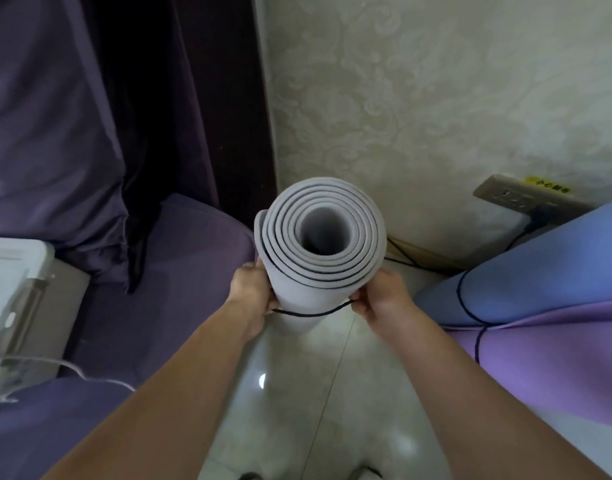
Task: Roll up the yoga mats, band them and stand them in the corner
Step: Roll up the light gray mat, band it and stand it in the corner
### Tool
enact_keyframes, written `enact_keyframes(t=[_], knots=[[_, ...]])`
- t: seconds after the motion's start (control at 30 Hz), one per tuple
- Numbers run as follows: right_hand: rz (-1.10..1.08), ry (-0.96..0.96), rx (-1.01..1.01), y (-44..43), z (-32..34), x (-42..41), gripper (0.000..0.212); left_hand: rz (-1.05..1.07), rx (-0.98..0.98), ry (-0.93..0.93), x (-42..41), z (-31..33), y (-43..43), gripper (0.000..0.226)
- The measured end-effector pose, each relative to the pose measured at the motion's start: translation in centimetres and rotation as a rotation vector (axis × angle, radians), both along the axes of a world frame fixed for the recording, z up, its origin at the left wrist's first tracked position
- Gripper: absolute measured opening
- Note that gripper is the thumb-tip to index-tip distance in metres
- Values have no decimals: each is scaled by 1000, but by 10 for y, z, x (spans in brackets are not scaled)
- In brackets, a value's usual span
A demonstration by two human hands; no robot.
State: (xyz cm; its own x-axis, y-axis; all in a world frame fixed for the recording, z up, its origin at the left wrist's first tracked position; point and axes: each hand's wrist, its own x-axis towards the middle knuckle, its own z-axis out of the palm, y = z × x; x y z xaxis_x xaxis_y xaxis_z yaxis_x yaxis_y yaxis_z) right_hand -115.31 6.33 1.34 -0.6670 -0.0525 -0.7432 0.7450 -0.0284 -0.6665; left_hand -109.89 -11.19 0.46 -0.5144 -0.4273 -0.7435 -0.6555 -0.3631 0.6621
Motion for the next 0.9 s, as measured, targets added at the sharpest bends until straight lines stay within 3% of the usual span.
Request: enact_keyframes(t=[0.1,0.27,0.37,0.5,0.6,0.8,0.9], knots=[[69,109,36,19,18,0,37,-79,103,99,8,16,13,26],[288,193,222,62,18,7,40,-193,66,36,12,11,43,31],[196,210,328,74,0,-7,47,-173,-33,32,-11,-10,62,41],[132,254,446,68,-43,-23,29,-193,-138,88,-39,-42,61,34],[67,283,434,58,-82,-26,28,-223,-241,149,-49,-60,51,37],[-13,293,418,38,-146,-23,17,-192,-272,166,-48,-112,34,34],[-30,300,446,31,-169,-16,16,-108,-197,226,-36,-125,35,36]])
